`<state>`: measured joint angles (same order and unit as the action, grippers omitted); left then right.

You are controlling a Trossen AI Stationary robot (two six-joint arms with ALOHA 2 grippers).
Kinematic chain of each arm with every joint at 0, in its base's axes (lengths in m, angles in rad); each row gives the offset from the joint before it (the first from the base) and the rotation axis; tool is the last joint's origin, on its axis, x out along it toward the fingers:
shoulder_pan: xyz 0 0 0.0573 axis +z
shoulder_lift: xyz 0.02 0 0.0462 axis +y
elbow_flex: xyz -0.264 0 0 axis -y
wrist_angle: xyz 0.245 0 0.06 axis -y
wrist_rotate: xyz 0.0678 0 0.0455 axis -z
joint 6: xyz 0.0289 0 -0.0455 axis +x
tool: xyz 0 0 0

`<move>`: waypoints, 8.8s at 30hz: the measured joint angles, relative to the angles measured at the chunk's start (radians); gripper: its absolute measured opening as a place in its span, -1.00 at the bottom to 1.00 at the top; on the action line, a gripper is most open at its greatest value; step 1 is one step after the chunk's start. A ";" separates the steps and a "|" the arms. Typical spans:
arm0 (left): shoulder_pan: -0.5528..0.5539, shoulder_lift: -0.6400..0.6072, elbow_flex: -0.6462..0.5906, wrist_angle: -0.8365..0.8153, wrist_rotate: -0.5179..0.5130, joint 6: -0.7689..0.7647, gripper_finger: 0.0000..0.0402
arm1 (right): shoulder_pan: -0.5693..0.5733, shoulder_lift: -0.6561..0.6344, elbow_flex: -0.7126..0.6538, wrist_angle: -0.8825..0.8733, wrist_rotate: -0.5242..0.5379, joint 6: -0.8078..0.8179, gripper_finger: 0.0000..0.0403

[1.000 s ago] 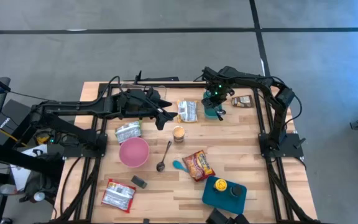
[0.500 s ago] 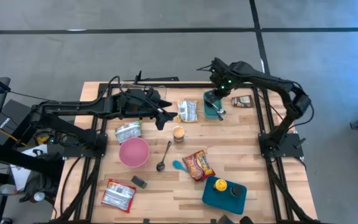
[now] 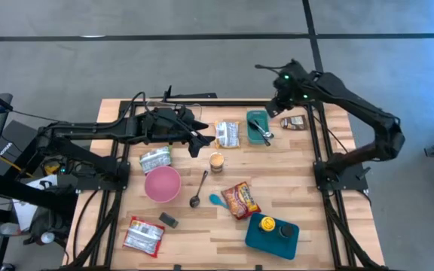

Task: Pick & Place Food Item
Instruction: Put the red noodle pack into the transparent bin

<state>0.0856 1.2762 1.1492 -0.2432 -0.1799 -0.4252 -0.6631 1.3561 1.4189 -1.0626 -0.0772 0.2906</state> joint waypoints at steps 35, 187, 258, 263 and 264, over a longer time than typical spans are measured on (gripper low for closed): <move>-0.162 0.000 0.000 -0.004 0.003 0.202 0.49 | 0.660 -0.162 0.000 -0.115 0.378 0.417 -0.67; -0.230 0.000 -0.001 -0.026 0.014 0.024 0.49 | 0.949 0.203 -0.802 1.128 -0.108 0.809 -0.99; -0.255 0.274 -0.001 0.242 0.010 0.395 0.49 | 0.785 -0.349 -0.801 1.251 -0.065 0.769 -1.00; -0.255 0.273 -0.001 0.254 0.023 0.395 0.49 | 0.784 -0.348 -0.801 1.261 -0.076 0.756 -1.00; -0.255 0.273 -0.001 0.261 0.023 0.394 0.49 | 0.784 -0.348 -0.801 1.263 -0.077 0.756 -1.00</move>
<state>-0.1692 1.5494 1.1484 0.0176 -0.1574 -0.0307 0.1211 1.0077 0.6174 0.2001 -0.1540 1.0467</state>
